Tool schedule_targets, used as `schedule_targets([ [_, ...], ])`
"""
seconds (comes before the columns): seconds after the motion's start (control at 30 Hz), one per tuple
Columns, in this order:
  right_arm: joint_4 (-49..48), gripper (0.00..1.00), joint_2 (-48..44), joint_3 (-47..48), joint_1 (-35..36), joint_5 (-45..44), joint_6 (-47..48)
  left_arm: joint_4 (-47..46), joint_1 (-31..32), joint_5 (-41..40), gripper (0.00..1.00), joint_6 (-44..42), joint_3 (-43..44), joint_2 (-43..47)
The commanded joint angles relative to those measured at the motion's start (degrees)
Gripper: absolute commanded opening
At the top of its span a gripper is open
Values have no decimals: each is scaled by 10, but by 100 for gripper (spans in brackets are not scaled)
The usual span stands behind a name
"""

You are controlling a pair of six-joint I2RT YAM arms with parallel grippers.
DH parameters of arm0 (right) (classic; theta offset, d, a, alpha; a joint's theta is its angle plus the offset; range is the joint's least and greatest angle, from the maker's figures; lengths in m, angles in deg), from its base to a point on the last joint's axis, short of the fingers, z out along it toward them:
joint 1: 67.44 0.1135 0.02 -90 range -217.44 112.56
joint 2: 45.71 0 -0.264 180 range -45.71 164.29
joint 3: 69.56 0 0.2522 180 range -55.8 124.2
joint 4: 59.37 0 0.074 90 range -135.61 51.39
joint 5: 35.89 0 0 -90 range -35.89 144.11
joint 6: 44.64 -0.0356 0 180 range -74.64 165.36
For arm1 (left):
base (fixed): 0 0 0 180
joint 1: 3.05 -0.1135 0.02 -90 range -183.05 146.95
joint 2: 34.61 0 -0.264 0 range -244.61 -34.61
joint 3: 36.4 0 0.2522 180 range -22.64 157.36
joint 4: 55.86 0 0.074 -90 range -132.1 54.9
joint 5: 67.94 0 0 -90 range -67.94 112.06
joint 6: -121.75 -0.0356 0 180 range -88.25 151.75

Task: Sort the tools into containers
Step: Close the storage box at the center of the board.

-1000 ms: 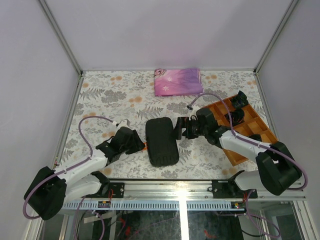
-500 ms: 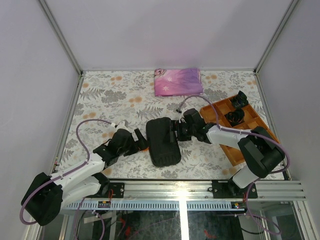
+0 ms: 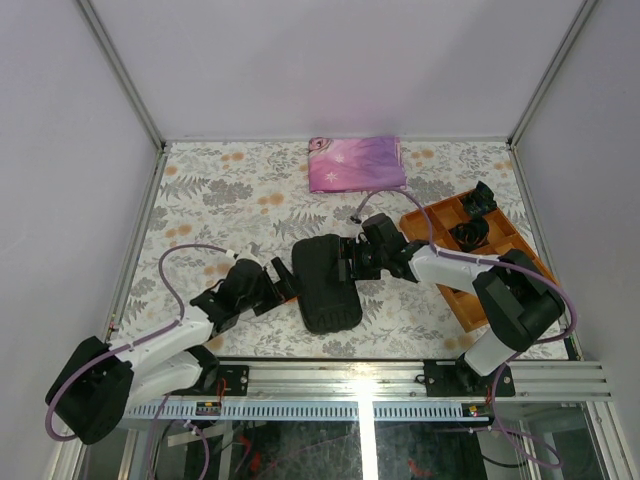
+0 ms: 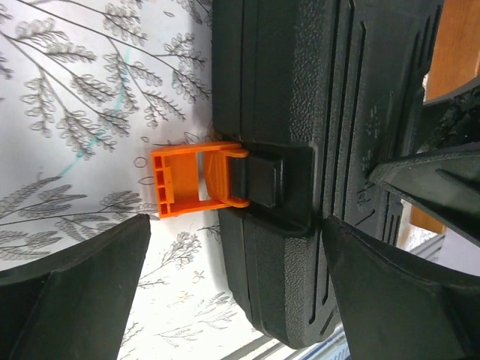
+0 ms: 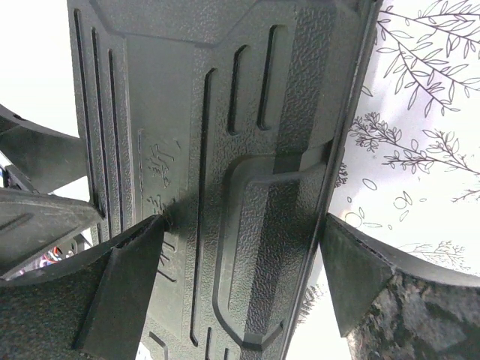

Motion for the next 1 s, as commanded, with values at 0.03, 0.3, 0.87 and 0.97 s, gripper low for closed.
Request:
schedule_targets([
  [0.03, 46, 81, 13, -24, 9, -94, -5, -89, 4, 38, 95, 27, -7, -32],
  [0.3, 37, 78, 12, -27, 16, -87, -11, -37, 4, 5, 94, 21, 15, -69],
  [0.87, 30, 73, 20, -25, 24, -82, -14, 76, 6, -62, 58, -55, 78, -77],
  [0.97, 29, 72, 22, -27, 25, -82, -15, 87, 7, -69, 52, -57, 82, -67],
])
